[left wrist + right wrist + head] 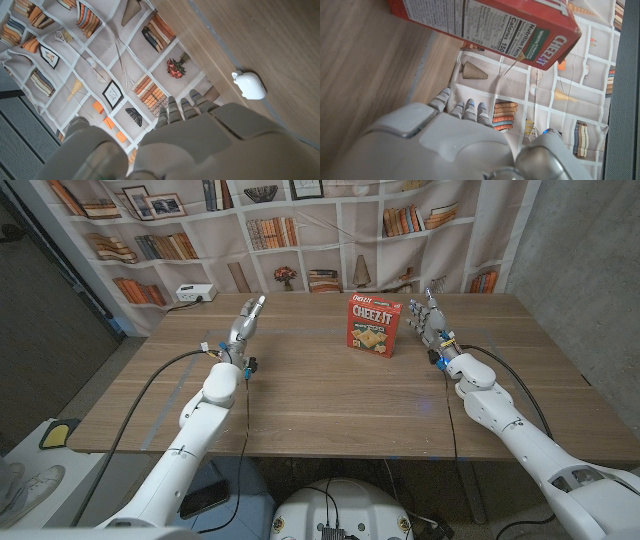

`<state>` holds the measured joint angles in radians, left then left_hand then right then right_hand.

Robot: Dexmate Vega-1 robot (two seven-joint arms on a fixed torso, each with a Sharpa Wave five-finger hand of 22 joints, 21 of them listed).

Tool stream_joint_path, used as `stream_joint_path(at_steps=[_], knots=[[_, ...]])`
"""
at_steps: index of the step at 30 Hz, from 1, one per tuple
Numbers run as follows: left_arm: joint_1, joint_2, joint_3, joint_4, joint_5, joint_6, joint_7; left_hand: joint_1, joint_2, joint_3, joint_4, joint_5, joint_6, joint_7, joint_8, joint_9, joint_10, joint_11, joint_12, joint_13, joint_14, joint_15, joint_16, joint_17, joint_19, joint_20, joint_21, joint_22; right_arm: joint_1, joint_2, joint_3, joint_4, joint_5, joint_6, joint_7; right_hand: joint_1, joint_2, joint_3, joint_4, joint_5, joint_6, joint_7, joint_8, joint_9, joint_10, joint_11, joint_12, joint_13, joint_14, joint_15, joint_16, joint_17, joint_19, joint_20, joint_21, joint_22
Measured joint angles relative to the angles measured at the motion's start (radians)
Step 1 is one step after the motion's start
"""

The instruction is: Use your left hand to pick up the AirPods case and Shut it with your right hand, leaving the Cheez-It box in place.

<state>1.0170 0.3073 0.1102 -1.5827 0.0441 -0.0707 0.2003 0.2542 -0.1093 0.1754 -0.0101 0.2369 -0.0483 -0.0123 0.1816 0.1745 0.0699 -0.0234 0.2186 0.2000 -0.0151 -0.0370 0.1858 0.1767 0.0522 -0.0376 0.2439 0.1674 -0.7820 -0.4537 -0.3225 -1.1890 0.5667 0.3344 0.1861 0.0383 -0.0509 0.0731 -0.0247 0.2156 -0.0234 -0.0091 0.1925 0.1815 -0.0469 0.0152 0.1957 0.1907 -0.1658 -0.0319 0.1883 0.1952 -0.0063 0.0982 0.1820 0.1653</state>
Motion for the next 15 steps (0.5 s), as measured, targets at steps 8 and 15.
stream_joint_path(at_steps=[8,15], knots=[[0.016,-0.018,-0.002,-0.036,0.058,0.058,0.067,0.029,0.019,0.011,-0.011,0.004,0.000,0.000,0.004,0.000,0.011,0.000,0.008,0.000,0.006,-0.004,0.000,0.000,0.016,-0.009,-0.004,0.000,-0.012,-0.011,0.005,-0.015,0.001,-0.002,0.002,0.000,0.000,0.000,0.000,0.000,0.000,0.000,0.000,0.000,0.000,0.000,0.000,0.000,0.000,0.000,0.000,0.000,-0.005,-0.006,0.000,0.000],[0.032,-0.036,-0.009,-0.068,0.093,0.105,0.100,0.045,0.026,0.019,-0.019,0.007,0.000,0.000,0.003,0.000,0.011,0.000,0.008,0.000,0.006,-0.004,0.000,0.000,0.016,-0.009,-0.008,0.000,-0.021,-0.020,0.009,-0.022,0.003,-0.003,0.004,0.000,0.000,-0.003,-0.003,0.000,-0.004,0.004,0.000,0.000,0.000,0.000,0.000,0.000,0.000,0.000,0.000,0.000,-0.005,-0.005,0.000,0.000]])
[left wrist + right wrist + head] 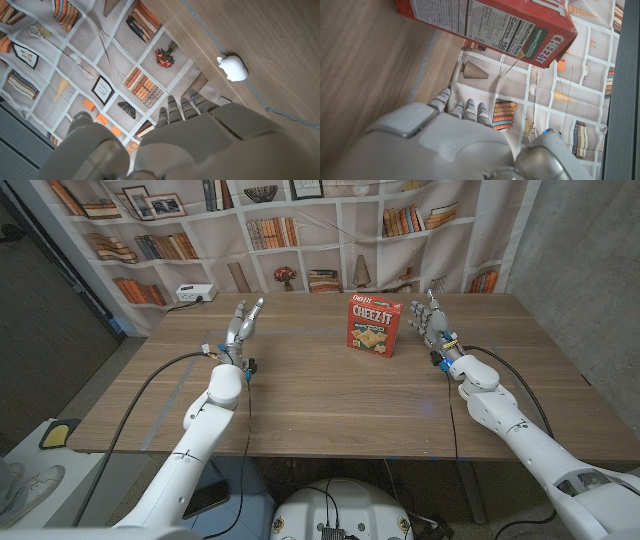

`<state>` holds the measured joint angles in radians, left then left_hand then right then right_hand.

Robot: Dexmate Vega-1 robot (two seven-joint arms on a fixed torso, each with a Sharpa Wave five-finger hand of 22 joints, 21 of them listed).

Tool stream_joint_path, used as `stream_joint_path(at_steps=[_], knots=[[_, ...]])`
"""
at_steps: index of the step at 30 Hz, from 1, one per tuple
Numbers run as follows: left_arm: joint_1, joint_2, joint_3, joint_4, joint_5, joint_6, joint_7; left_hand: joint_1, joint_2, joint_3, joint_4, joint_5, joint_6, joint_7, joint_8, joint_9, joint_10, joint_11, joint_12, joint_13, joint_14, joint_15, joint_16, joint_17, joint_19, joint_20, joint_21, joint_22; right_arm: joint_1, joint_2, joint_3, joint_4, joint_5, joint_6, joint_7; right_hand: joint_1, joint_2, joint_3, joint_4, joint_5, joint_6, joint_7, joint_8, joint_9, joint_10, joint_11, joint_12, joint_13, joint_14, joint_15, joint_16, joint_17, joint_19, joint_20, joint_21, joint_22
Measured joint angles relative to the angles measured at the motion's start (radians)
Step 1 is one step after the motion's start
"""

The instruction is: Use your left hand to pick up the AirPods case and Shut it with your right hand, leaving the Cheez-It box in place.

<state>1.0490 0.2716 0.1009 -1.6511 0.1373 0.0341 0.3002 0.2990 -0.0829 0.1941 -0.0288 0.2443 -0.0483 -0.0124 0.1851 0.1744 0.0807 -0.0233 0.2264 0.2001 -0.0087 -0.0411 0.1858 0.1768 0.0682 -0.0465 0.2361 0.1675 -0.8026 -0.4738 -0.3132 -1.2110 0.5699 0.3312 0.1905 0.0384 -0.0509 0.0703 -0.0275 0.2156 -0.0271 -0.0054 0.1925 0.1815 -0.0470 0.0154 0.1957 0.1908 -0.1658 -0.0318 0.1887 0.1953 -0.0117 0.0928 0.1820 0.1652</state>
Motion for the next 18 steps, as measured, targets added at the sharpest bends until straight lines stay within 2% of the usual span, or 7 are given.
stream_joint_path(at_steps=[7,11,14,18], knots=[[0.007,-0.010,-0.010,-0.012,0.024,0.029,0.020,0.023,0.013,0.007,-0.007,0.000,0.000,0.000,0.000,0.000,0.000,0.000,0.000,0.000,0.005,0.005,0.000,0.000,0.005,0.005,-0.008,0.000,-0.011,-0.011,0.003,-0.011,0.002,-0.006,0.001,0.007,0.007,0.002,-0.002,0.000,-0.005,0.005,0.000,0.000,-0.006,0.006,0.000,0.000,0.000,0.000,0.000,-0.002,-0.004,-0.010,0.000,0.000],[0.013,-0.018,-0.012,-0.024,0.049,0.050,0.042,0.057,0.028,0.023,-0.023,0.004,-0.004,0.004,0.000,0.000,0.000,0.000,0.000,0.000,0.005,0.005,0.000,-0.003,0.009,0.009,-0.012,0.000,-0.019,-0.021,0.004,-0.024,0.004,-0.020,0.003,0.016,0.005,0.003,-0.003,0.000,-0.013,0.013,-0.004,0.000,-0.010,0.010,0.000,0.000,0.000,0.000,0.000,-0.005,0.024,0.016,0.007,0.000],[0.015,-0.027,-0.013,-0.036,0.072,0.074,0.060,0.084,0.040,0.032,-0.038,0.007,-0.002,0.002,0.000,0.000,0.005,-0.005,0.000,0.000,0.011,0.000,0.000,-0.005,0.011,0.011,-0.015,0.000,-0.024,-0.028,0.004,-0.037,-0.001,-0.029,-0.004,0.016,0.005,0.003,-0.003,0.000,-0.013,0.013,-0.004,0.000,-0.013,0.013,0.000,0.000,0.000,0.000,0.000,-0.005,0.023,0.027,0.007,0.000],[0.019,-0.041,-0.017,-0.049,0.092,0.109,0.079,0.109,0.046,0.039,-0.050,0.007,-0.008,0.008,0.000,0.000,0.005,-0.005,-0.001,0.000,0.007,0.004,0.000,-0.005,0.011,0.011,-0.023,0.000,-0.030,-0.032,0.004,-0.047,-0.003,-0.033,-0.008,0.016,0.005,-0.003,-0.009,0.000,-0.018,0.018,-0.004,0.000,-0.013,0.013,0.000,0.000,0.000,0.000,0.000,-0.005,0.006,0.022,0.003,0.000]])
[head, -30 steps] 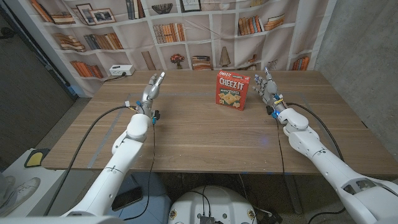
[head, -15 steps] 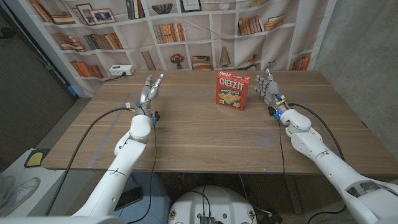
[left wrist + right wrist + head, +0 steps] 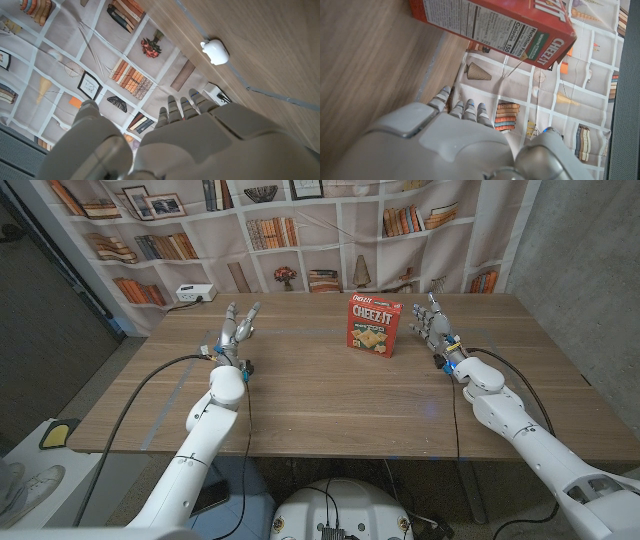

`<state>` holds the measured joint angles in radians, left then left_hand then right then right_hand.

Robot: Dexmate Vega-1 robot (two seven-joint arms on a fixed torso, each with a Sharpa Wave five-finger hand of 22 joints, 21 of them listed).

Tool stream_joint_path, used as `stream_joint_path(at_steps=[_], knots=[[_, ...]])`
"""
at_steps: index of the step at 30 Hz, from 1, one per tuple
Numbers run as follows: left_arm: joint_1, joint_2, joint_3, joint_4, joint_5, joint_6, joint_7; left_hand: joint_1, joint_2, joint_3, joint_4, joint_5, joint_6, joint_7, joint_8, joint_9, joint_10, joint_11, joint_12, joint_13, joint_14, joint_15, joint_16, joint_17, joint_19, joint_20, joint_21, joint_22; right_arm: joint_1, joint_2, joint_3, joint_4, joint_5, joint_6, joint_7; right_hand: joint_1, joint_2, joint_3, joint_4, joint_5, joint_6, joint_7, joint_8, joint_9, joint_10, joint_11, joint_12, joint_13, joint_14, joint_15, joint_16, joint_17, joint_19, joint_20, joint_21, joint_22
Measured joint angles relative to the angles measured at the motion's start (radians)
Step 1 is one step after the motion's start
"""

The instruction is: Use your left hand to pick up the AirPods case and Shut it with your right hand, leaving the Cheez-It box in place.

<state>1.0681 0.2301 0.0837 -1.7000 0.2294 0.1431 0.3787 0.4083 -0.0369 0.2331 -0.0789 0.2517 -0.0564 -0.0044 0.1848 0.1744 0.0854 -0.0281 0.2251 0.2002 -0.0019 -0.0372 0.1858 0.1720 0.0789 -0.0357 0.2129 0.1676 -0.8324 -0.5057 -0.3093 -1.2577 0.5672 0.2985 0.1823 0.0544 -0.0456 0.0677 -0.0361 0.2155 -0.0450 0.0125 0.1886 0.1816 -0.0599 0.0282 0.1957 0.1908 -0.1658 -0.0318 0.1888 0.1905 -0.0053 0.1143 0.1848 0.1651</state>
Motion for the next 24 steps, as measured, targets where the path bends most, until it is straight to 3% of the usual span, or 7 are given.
stream_joint_path(at_steps=[9,24], knots=[[0.008,-0.027,-0.014,-0.026,0.038,0.053,0.033,0.022,0.007,0.004,-0.012,0.000,-0.005,0.001,0.000,0.000,-0.007,0.007,-0.003,0.000,-0.006,0.006,-0.005,0.000,0.000,0.008,-0.009,0.000,-0.021,-0.007,0.005,-0.027,-0.003,-0.008,-0.021,0.005,0.005,0.000,0.000,0.000,-0.005,0.005,0.000,0.000,0.000,0.000,0.000,0.000,0.000,0.000,0.000,0.000,-0.014,-0.004,-0.004,0.000],[0.004,-0.032,-0.030,-0.044,0.093,0.121,0.033,0.036,0.020,0.012,-0.021,0.000,-0.010,0.006,0.000,0.000,-0.012,0.012,-0.003,0.000,-0.016,0.016,-0.005,0.000,-0.008,0.022,-0.015,0.002,-0.038,-0.010,0.009,-0.060,-0.014,-0.023,-0.058,0.005,0.005,0.000,0.000,0.000,-0.005,0.005,0.000,0.000,-0.005,0.005,0.000,0.000,0.000,0.000,0.000,0.000,-0.013,-0.004,-0.004,0.000]])
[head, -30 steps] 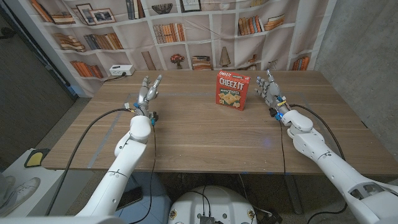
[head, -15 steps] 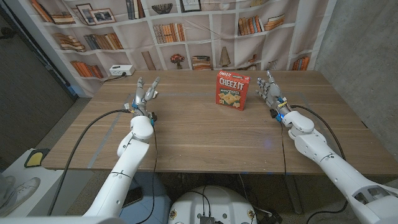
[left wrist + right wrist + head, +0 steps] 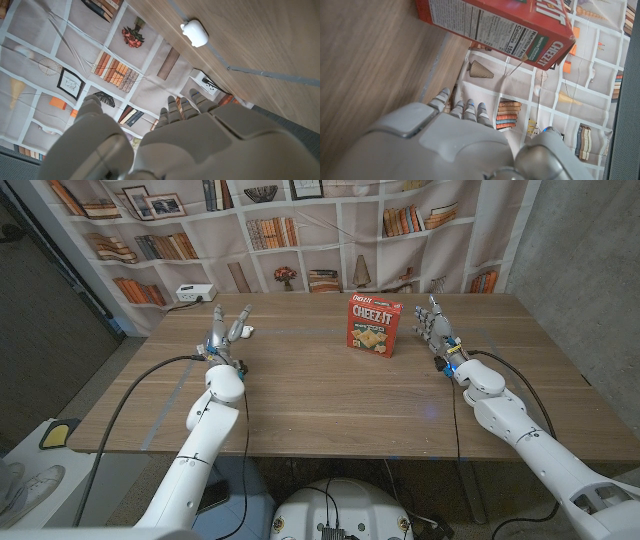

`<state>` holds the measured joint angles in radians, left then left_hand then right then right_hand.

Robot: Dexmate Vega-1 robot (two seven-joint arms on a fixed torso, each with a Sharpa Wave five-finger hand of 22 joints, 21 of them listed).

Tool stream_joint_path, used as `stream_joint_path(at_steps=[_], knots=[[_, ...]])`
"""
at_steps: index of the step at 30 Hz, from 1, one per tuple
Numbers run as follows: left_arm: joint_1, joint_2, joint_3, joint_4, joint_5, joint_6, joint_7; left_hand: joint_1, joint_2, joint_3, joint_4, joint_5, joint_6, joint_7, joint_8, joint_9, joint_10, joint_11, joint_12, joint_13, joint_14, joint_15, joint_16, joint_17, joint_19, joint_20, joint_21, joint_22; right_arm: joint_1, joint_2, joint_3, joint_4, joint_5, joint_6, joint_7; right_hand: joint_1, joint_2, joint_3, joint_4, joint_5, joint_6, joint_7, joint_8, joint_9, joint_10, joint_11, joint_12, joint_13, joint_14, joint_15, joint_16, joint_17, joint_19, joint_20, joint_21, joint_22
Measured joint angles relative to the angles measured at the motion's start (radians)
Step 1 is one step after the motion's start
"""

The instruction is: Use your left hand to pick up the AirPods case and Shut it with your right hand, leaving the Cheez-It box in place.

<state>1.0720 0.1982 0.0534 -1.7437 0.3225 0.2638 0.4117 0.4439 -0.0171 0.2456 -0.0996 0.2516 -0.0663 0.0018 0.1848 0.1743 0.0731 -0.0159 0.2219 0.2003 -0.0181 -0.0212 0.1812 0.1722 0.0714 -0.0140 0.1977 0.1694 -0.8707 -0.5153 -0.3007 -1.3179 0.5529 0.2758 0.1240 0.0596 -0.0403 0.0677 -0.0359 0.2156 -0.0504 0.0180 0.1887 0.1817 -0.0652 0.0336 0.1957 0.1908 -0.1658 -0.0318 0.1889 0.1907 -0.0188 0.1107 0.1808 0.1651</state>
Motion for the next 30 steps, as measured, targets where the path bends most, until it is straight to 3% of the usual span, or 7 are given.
stream_joint_path(at_steps=[15,23,30], knots=[[-0.021,-0.036,-0.016,0.001,0.036,0.072,0.015,0.018,0.008,0.007,-0.007,-0.008,0.002,0.023,0.000,0.000,-0.002,0.013,0.000,0.000,0.007,0.018,0.000,0.000,-0.004,0.015,0.000,0.001,0.002,0.004,0.000,-0.001,-0.002,0.005,-0.006,0.000,0.000,0.000,0.000,0.000,0.000,0.000,0.000,0.000,0.000,0.000,0.000,0.000,0.000,0.000,0.000,0.000,-0.005,-0.006,0.000,0.000],[-0.037,-0.050,-0.023,0.006,0.047,0.101,0.013,0.018,0.008,0.003,-0.011,-0.016,0.002,0.024,0.000,0.000,0.003,0.018,0.000,0.000,0.003,0.022,0.000,0.000,-0.007,0.029,0.000,0.001,0.013,0.007,0.000,0.015,-0.002,0.008,0.002,0.000,0.000,0.000,0.000,0.000,0.000,0.000,0.000,0.000,0.000,0.000,0.000,0.000,0.000,0.000,0.000,0.000,-0.006,-0.006,0.000,0.000],[-0.051,-0.063,-0.030,0.013,0.048,0.134,-0.004,0.022,0.004,0.003,-0.011,-0.023,-0.005,0.031,0.000,0.000,-0.004,0.025,-0.004,0.000,-0.007,0.032,0.000,0.000,-0.011,0.033,-0.006,0.001,0.027,0.014,0.003,0.043,0.013,0.019,0.026,0.004,0.004,0.000,-0.008,0.000,0.000,0.000,0.000,0.000,-0.005,0.005,0.000,0.000,0.000,0.000,-0.004,0.000,-0.043,-0.014,-0.004,0.000]])
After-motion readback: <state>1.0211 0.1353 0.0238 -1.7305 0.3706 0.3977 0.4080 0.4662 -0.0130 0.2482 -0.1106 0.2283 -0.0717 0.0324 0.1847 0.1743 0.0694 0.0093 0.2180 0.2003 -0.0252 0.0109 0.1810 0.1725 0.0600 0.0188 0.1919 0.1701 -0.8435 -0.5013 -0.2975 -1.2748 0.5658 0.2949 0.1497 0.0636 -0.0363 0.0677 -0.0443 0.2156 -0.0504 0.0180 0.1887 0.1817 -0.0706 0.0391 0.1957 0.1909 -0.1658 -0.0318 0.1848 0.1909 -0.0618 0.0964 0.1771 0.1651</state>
